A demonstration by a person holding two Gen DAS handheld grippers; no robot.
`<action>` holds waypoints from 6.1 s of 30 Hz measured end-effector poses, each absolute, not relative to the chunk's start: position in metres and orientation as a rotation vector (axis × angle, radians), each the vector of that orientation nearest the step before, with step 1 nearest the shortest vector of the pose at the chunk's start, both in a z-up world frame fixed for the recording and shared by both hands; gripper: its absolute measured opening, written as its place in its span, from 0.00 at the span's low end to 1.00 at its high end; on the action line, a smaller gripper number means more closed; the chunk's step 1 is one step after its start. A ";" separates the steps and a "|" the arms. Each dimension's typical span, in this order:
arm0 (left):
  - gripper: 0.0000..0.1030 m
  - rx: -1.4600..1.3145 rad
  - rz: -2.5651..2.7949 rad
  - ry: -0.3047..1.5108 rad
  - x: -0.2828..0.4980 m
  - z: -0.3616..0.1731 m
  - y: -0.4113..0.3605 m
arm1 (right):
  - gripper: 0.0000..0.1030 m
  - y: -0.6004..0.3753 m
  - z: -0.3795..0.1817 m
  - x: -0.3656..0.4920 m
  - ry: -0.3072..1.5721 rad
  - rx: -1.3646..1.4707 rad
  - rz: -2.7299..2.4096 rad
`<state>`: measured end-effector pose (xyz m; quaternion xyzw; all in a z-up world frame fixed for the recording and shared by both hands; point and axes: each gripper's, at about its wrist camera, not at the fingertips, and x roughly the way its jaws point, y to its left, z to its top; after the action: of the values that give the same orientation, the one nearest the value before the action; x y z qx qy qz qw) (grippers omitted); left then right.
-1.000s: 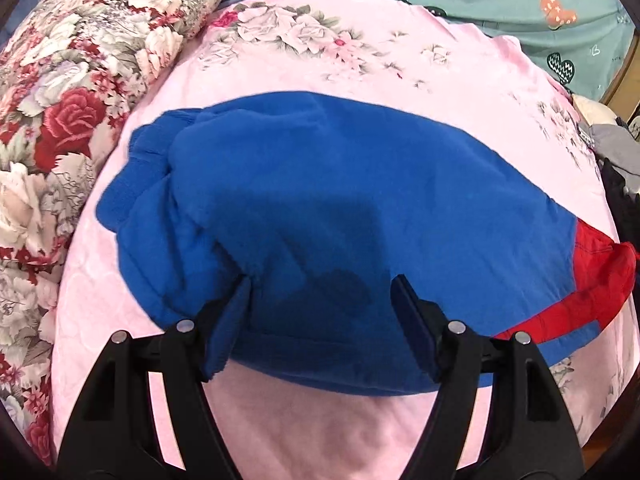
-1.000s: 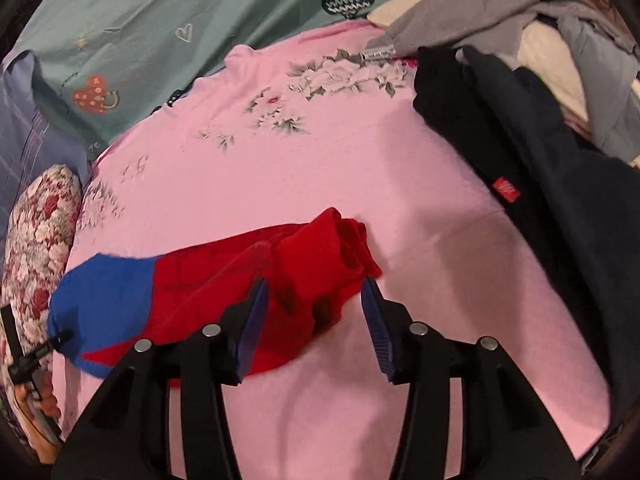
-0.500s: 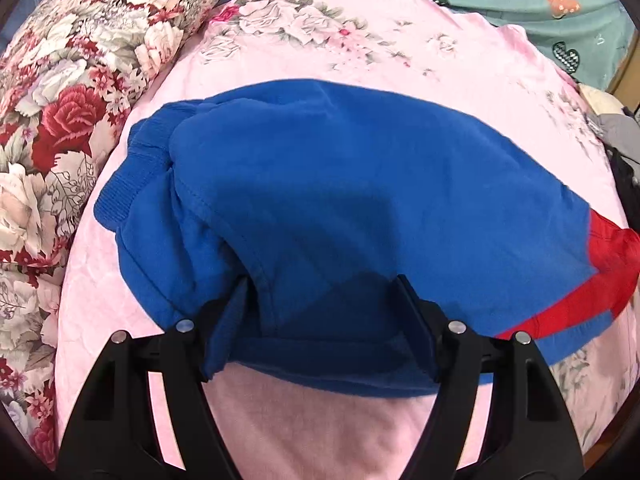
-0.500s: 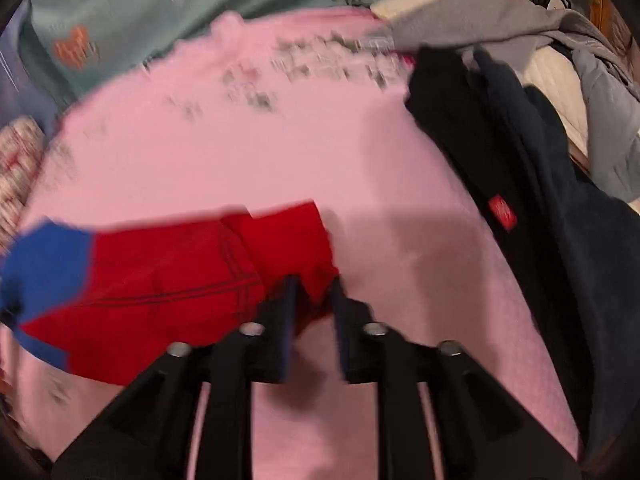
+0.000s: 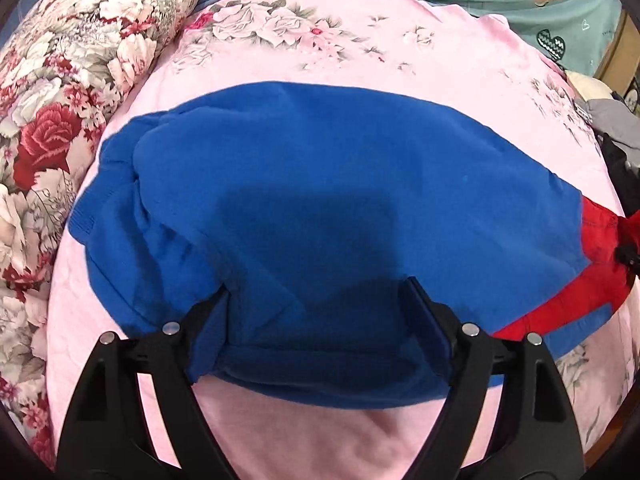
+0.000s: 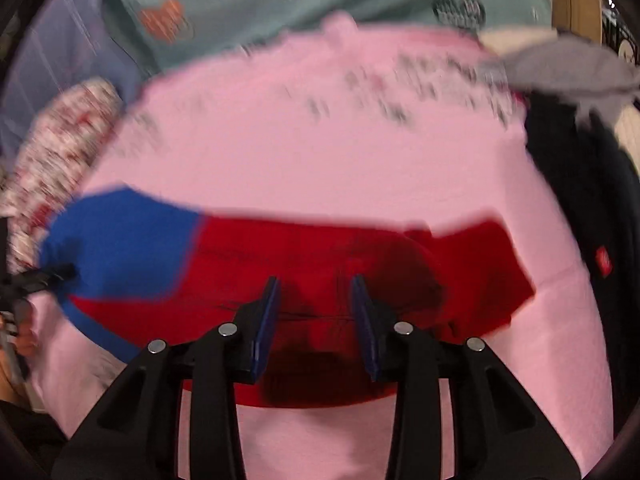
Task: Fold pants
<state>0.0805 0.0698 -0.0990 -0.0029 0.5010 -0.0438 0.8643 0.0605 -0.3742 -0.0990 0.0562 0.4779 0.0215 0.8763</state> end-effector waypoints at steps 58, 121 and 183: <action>0.87 0.076 0.019 0.992 0.173 -0.068 0.037 | 0.22 -0.131 -0.098 0.181 1.013 -0.004 0.787; 0.90 0.018 0.137 0.952 0.174 -0.068 0.082 | 0.29 -0.198 -0.102 0.173 1.026 0.143 0.562; 0.90 -0.006 0.376 1.037 0.089 -0.099 0.160 | 0.57 -0.414 -0.050 0.015 0.738 0.386 -0.034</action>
<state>0.0890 0.1595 -0.0990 -0.0029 0.4926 0.1784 0.8518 0.0153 -0.4144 -0.0499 0.1873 0.3582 -0.0163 0.9145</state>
